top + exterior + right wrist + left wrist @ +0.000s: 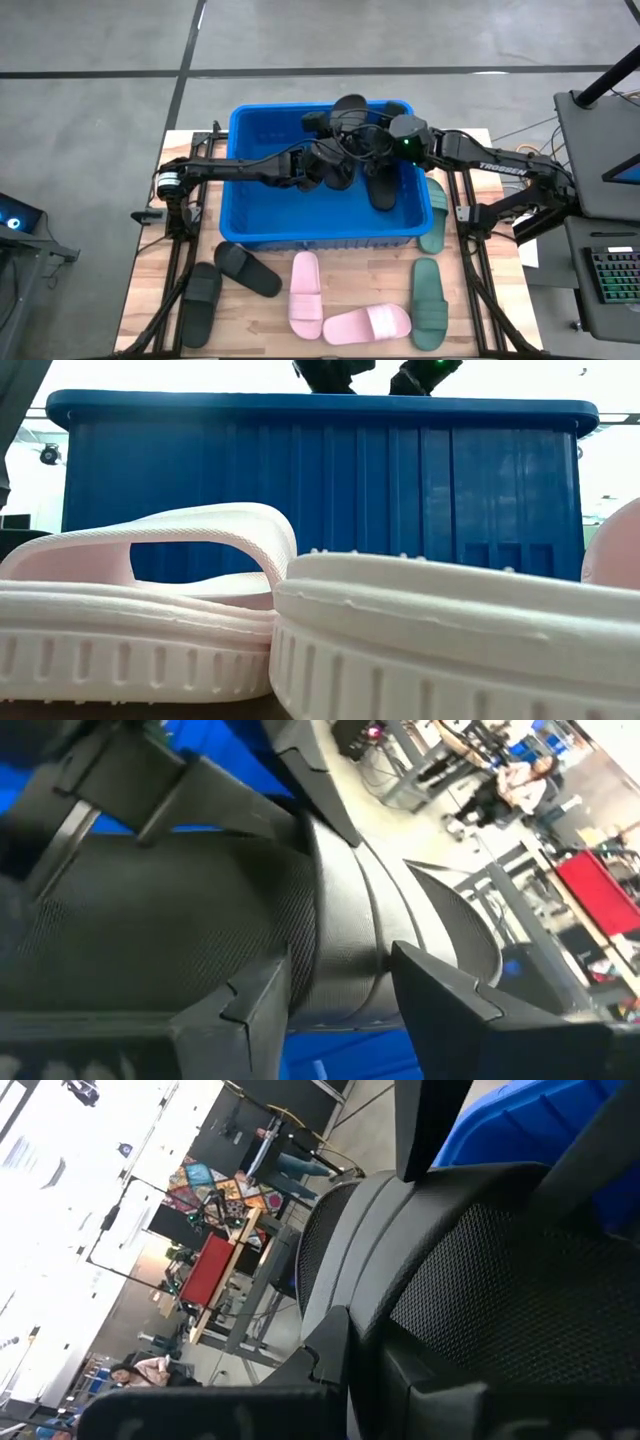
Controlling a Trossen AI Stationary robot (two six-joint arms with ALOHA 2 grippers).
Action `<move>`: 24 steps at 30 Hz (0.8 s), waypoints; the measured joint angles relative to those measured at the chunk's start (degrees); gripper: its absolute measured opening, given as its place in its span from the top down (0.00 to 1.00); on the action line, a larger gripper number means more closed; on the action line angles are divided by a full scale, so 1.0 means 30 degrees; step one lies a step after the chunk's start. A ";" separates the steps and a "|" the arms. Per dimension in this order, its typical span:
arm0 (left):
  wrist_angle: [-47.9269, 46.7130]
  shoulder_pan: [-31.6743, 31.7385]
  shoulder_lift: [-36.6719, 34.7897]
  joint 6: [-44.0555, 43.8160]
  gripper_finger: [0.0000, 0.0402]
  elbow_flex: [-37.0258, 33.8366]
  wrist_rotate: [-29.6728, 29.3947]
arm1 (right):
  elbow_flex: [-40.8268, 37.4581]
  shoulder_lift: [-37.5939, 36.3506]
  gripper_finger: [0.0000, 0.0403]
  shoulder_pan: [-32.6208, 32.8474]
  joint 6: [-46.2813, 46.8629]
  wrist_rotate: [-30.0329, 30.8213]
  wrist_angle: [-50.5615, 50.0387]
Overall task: Pick and place slides into bin
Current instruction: Put the black slide into the blue bin
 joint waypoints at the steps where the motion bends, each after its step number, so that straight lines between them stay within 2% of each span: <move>1: 0.0027 0.0000 0.0000 -0.0008 1.00 0.0000 -0.0006 | 0.0000 0.0042 0.60 0.0000 0.0278 0.0146 0.0125; 7: 0.0040 -0.0015 0.0000 -0.0029 1.00 -0.0007 0.0104 | 0.0000 0.0118 0.70 0.0000 0.0712 0.0631 0.0310; 14: 0.0191 -0.0015 0.0000 -0.0137 1.00 0.0109 0.0283 | 0.0000 0.0152 0.95 0.0022 0.0620 0.2106 0.0415; 24: 0.0154 -0.0044 0.0000 -0.0177 0.99 0.0109 0.0242 | 0.0036 0.0160 0.98 0.0015 0.0803 0.2224 0.0405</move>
